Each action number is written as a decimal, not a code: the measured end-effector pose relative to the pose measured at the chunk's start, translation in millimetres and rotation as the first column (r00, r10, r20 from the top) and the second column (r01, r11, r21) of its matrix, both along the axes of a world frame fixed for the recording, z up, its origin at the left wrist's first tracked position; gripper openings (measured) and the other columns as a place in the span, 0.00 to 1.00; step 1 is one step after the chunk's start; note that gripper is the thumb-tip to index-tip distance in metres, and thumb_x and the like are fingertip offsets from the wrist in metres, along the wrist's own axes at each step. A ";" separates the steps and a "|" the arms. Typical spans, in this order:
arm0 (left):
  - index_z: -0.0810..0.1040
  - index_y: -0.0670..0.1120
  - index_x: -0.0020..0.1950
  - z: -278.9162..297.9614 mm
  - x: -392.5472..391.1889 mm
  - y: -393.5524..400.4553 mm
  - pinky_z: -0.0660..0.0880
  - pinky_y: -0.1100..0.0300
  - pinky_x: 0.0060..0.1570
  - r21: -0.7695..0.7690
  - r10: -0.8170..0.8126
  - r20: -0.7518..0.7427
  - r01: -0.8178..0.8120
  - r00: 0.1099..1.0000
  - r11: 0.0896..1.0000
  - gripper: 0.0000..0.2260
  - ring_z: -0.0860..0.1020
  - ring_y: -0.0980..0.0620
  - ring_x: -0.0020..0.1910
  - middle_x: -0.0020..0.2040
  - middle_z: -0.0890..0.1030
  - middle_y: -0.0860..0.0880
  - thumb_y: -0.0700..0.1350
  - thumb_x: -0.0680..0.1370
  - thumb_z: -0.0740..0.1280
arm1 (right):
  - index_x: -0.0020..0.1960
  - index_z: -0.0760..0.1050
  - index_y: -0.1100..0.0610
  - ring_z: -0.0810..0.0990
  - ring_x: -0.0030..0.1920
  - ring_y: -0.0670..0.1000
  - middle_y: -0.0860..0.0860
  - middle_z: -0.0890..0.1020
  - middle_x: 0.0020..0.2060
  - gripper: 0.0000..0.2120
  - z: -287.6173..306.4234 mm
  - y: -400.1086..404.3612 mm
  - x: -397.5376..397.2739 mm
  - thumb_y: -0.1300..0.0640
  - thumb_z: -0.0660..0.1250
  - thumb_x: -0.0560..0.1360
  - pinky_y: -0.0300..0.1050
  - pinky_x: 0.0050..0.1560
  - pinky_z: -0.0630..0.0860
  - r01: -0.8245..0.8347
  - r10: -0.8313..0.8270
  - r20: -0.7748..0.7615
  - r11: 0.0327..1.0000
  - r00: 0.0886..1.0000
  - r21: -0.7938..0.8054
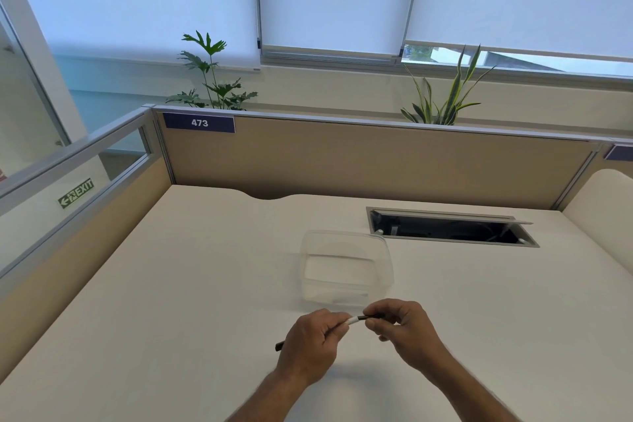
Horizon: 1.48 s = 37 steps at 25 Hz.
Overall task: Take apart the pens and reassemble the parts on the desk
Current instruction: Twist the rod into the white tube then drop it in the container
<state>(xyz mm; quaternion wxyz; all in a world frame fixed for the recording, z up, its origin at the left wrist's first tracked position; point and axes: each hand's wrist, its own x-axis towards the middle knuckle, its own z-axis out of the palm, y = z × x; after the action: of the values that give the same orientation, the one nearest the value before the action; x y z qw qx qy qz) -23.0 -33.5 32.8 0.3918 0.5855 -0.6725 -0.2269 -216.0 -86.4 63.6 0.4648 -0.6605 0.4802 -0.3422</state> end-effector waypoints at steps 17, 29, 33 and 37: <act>0.82 0.53 0.53 3.3 -2.9 2.0 0.76 0.54 0.42 0.042 -0.096 0.081 0.093 0.992 0.995 0.10 0.78 0.54 0.40 0.42 0.84 0.52 0.50 0.77 0.64 | 0.44 0.83 0.42 0.84 0.35 0.44 0.42 0.86 0.34 0.12 -0.7 0.0 -4.5 0.56 0.79 0.66 0.32 0.37 0.76 -0.260 0.217 -0.295 0.958 0.931 -0.118; 0.81 0.51 0.44 11.2 5.6 3.2 0.70 0.71 0.36 0.247 -0.241 -0.044 0.245 0.969 0.938 0.12 0.76 0.61 0.31 0.31 0.82 0.54 0.50 0.79 0.59 | 0.45 0.84 0.41 0.83 0.36 0.43 0.36 0.86 0.36 0.04 -5.4 8.8 -6.1 0.47 0.70 0.74 0.30 0.39 0.75 -0.321 0.251 -0.294 0.921 0.922 -0.221; 0.81 0.49 0.42 16.2 5.7 0.2 0.72 0.66 0.35 0.267 -0.268 -0.031 0.266 0.963 0.926 0.12 0.74 0.60 0.28 0.26 0.78 0.56 0.50 0.79 0.60 | 0.42 0.84 0.48 0.80 0.31 0.44 0.42 0.84 0.32 0.07 -10.9 12.9 -6.4 0.49 0.69 0.75 0.40 0.35 0.79 -0.304 0.251 -0.234 0.925 0.939 -0.228; 0.81 0.49 0.43 17.8 -1.0 -1.5 0.74 0.61 0.37 0.127 -0.198 0.097 0.186 0.975 0.974 0.10 0.76 0.54 0.32 0.35 0.82 0.54 0.50 0.78 0.62 | 0.41 0.85 0.53 0.82 0.29 0.47 0.52 0.85 0.32 0.08 -8.9 11.3 -6.0 0.60 0.70 0.76 0.41 0.33 0.80 -0.237 0.208 -0.175 0.957 0.962 -0.169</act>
<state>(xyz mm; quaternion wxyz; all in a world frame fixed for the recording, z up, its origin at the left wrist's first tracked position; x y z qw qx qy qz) -24.1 -34.9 50.6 0.2958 0.5511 -0.7319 -0.2705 -222.0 -75.1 54.7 0.3968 -0.7762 0.4028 -0.2790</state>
